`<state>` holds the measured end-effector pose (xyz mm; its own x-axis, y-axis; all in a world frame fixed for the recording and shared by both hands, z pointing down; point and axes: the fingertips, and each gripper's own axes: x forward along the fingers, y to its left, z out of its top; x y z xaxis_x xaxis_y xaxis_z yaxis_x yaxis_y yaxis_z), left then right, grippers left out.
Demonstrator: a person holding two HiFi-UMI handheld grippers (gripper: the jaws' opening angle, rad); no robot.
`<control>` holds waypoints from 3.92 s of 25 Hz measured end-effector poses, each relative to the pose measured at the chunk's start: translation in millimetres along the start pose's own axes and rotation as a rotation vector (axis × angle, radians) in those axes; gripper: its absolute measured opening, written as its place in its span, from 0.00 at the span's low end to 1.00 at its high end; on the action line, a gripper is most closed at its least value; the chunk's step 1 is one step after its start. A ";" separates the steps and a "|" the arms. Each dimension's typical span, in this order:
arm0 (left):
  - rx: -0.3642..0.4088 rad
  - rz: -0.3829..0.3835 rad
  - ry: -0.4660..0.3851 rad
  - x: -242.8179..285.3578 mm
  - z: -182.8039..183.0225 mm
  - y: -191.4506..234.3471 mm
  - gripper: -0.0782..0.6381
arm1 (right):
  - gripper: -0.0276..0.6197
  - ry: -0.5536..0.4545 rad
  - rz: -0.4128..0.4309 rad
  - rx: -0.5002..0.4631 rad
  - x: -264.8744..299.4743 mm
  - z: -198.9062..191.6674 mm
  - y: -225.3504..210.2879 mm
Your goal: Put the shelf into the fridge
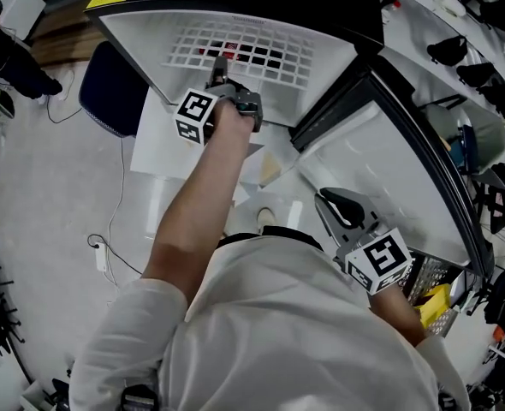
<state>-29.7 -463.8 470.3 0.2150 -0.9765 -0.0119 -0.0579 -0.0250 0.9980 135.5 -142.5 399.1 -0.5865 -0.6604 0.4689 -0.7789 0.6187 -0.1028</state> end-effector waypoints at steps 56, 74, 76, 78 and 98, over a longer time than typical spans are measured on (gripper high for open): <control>1.167 -0.436 0.972 -413.8 21.2 -71.7 0.14 | 0.06 -0.121 -0.167 0.044 29.4 -19.3 204.5; 1.193 -0.425 0.992 -438.1 34.9 -68.7 0.14 | 0.06 -0.102 -0.145 0.010 28.8 -15.8 230.0; 1.198 -0.422 0.989 -438.0 37.8 -69.0 0.14 | 0.05 -0.101 -0.144 -0.003 30.7 -11.4 229.4; 1.203 -0.413 0.984 -438.9 40.8 -66.7 0.14 | 0.05 -0.101 -0.139 -0.014 32.6 -9.1 229.7; 1.260 -0.391 1.016 -448.3 50.6 -46.8 0.14 | 0.05 -0.058 -0.141 0.003 46.7 -19.9 230.0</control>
